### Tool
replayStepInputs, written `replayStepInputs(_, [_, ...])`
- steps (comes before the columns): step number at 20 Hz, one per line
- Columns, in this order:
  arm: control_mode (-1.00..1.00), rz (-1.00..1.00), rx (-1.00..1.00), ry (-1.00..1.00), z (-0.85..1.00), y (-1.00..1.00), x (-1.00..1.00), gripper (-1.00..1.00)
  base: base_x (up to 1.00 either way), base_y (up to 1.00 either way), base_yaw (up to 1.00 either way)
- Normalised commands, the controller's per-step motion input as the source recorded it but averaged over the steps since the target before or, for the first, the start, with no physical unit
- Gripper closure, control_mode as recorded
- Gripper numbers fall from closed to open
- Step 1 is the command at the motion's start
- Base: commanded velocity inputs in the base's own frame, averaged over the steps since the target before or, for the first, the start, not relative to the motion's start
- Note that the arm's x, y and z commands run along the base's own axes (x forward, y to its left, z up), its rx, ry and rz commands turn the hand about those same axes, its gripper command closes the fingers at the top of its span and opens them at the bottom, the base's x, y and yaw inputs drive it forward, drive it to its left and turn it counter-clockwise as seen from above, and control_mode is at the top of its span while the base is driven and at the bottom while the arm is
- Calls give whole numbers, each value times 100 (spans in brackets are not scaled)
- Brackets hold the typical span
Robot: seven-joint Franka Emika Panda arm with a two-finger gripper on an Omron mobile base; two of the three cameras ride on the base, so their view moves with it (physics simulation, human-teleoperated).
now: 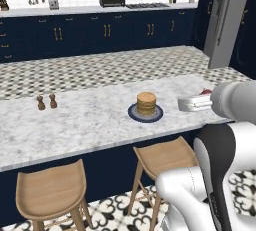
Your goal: Take the strawberry from the fridge and place it on top of the pancake, located on the dining counter.
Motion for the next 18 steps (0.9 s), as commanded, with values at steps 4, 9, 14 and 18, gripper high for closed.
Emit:
replayStepInputs(4, [100,0,0,0,0,0,0,100,63,0,0])
replayStepInputs(9, [-100,0,0,0,0,0,25,100,33,0,0])
replayStepInputs(14, [-100,0,-2,16,0,0,98,100,0,0,0])
replayStepInputs(18, [-100,1,0,38,-1,0,100,100,0,0,0])
